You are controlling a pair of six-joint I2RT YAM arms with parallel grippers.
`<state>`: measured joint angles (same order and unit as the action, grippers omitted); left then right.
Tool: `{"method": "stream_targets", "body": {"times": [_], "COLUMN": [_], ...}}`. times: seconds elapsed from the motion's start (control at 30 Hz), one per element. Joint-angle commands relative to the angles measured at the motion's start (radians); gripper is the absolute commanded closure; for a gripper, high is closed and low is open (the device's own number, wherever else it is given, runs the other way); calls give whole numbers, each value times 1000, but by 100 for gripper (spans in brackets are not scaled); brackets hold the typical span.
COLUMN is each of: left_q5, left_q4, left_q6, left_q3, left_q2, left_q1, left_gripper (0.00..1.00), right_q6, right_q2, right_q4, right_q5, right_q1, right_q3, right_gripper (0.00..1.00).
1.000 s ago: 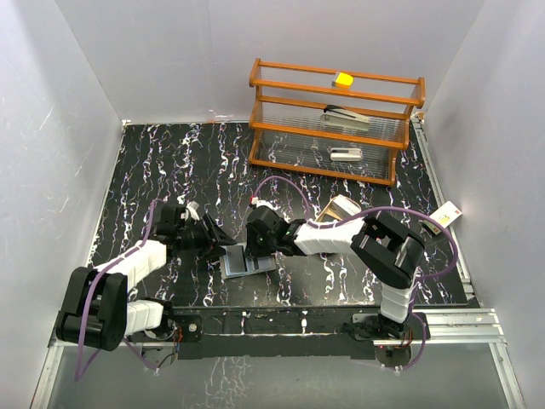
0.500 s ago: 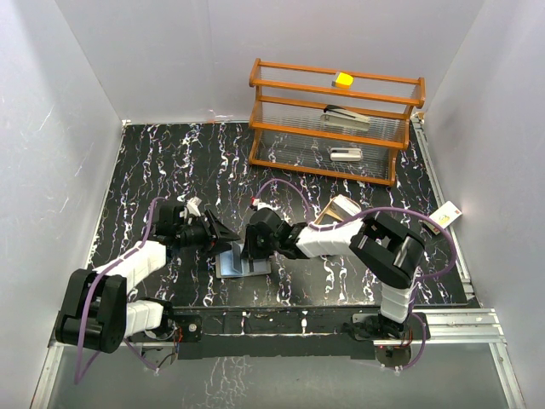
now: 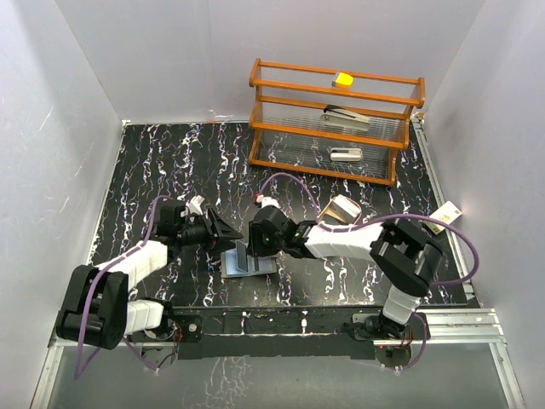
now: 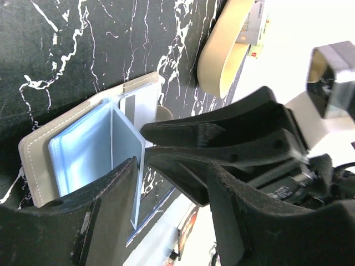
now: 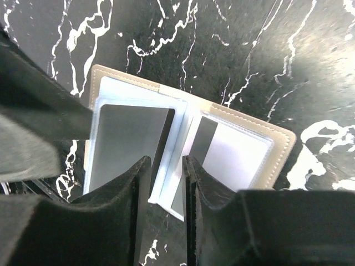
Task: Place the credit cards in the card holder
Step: Turn over the card slot in the card holder.
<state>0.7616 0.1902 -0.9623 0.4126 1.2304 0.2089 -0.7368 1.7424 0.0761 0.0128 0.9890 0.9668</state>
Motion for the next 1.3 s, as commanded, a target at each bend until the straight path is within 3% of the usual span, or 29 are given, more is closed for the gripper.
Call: {"method": "stream_targets", "body": {"times": [0.0, 0.3, 0.77, 1.27], "left_q5": [44, 34, -19, -51], "left_q4": [59, 99, 138, 34], "left_q6": [-33, -60, -82, -14], "left_q3": [-4, 14, 38, 71], "left_q2": [21, 57, 112, 74], "left_q1": [21, 74, 170, 176], "left_gripper": [49, 48, 48, 47], "right_q6": [79, 131, 341, 509], "right_q2": [-110, -155, -414, -412], "right_q4": [52, 161, 353, 416], "right_q5": [91, 164, 370, 412], "right_q1": [1, 1, -87, -278], "right_q3": [41, 79, 81, 76], "right_gripper": [71, 68, 56, 51]}}
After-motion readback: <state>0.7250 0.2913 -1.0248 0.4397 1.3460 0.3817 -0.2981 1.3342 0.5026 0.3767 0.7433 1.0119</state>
